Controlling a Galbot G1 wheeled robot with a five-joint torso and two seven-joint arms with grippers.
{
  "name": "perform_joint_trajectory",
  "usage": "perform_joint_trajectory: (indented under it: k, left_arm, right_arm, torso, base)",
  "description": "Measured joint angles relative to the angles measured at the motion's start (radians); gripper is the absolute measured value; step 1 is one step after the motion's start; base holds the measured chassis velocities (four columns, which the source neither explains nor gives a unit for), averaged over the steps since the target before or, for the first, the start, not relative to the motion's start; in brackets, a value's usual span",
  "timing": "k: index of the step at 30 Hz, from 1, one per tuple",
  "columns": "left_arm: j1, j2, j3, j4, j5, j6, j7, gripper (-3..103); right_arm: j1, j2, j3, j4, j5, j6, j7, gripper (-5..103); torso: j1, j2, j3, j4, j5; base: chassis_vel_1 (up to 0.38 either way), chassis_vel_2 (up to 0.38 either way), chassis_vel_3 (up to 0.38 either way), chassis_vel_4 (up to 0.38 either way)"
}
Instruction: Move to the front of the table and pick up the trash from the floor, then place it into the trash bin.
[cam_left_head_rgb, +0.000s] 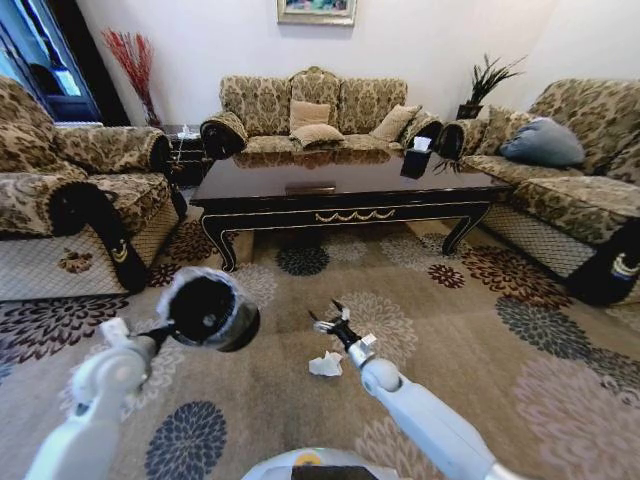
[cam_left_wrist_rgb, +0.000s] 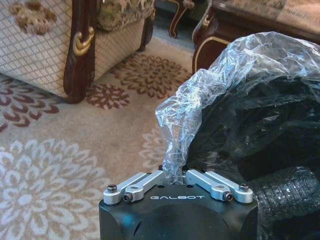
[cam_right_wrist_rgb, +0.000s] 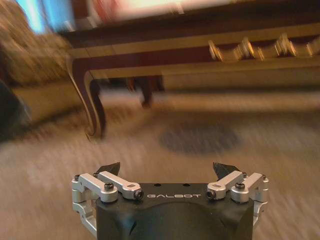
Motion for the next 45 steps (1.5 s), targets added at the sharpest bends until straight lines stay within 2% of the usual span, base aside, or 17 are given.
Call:
perform_joint_trajectory:
  k: [2, 6, 8, 10, 11, 13, 15, 25, 39, 43, 45]
  left_arm:
    - [0.008, 0.001, -0.021, -0.026, -0.021, 0.0, -0.003, 1]
    - [0.017, 0.0, -0.03, -0.061, -0.035, 0.0, -0.008, 1]
    - [0.018, 0.002, -0.023, -0.075, -0.035, 0.0, -0.01, 1]
    - [0.017, 0.002, -0.009, -0.087, -0.034, 0.0, -0.011, 1]
    - [0.017, 0.002, -0.009, -0.087, -0.034, 0.0, -0.011, 1]
    - [0.015, 0.002, 0.004, -0.101, -0.032, 0.0, -0.011, 1]
    - [0.012, 0.0, 0.015, -0.11, -0.03, 0.0, -0.01, 1]
    - [0.009, -0.004, 0.033, -0.112, -0.02, 0.0, 0.0, 1]
    - [0.009, 0.0, 0.045, -0.105, -0.004, 0.0, 0.012, 1]
    - [0.013, 0.0, 0.045, -0.108, -0.003, 0.0, 0.013, 1]
    - [0.013, 0.0, 0.045, -0.108, -0.003, 0.0, 0.013, 1]
  right_arm:
    - [-0.002, -0.006, -0.034, 0.003, 0.06, -0.042, 0.04, 100]
    - [0.001, 0.002, -0.09, 0.009, 0.131, -0.055, 0.073, 100]
    - [0.011, 0.011, -0.143, 0.015, 0.17, -0.091, 0.145, 100]
    - [0.026, 0.035, -0.198, 0.017, 0.223, -0.153, 0.272, 100]
    - [0.026, 0.035, -0.198, 0.017, 0.223, -0.153, 0.272, 100]
    - [0.044, 0.081, -0.246, 0.006, 0.286, -0.203, 0.385, 100]
    - [0.063, 0.124, -0.277, -0.024, 0.311, -0.213, 0.43, 100]
    - [0.104, 0.172, -0.317, -0.11, 0.333, -0.242, 0.502, 100]
    - [0.098, 0.189, -0.281, -0.178, 0.298, -0.244, 0.503, 101]
    - [0.097, 0.19, -0.266, -0.214, 0.268, -0.249, 0.508, 82]
    - [0.096, 0.188, -0.264, -0.217, 0.264, -0.25, 0.509, 82]
  torso:
    - [0.0, 0.0, 0.0, -0.0003, -0.0001]
    - [0.0, 0.0, 0.0, -0.0002, 0.0]
    - [0.0, 0.0, 0.0, -0.0001, 0.0]
    - [0.0, 0.0, 0.0, -0.0003, -0.0002]
    - [0.0, 0.0, 0.0, -0.0003, -0.0002]
    - [0.0, 0.0, 0.0, -0.0004, -0.0001]
    - [0.0, 0.0, 0.0, 0.0001, 0.0]
    - [0.0, 0.0, 0.0, -0.0003, -0.0001]
    - [0.0, 0.0, 0.0, -0.0002, -0.0001]
    - [0.0, 0.0, 0.0, -0.0002, 0.0]
    - [0.0, 0.0, 0.0, -0.0002, 0.0]
  base:
    - [0.0, 0.0, 0.0, 0.0]
    - [0.0, 0.0, 0.0, 0.0]
    - [0.0, 0.0, 0.0, 0.0]
    - [0.0, 0.0, 0.0, 0.0]
    - [0.0, 0.0, 0.0, 0.0]
    - [0.0, 0.0, 0.0, 0.0]
    - [0.0, 0.0, 0.0, 0.0]
    - [0.0, 0.0, 0.0, 0.0]
    - [0.0, 0.0, 0.0, 0.0]
    - [0.0, 0.0, 0.0, 0.0]
    - [0.0, 0.0, 0.0, 0.0]
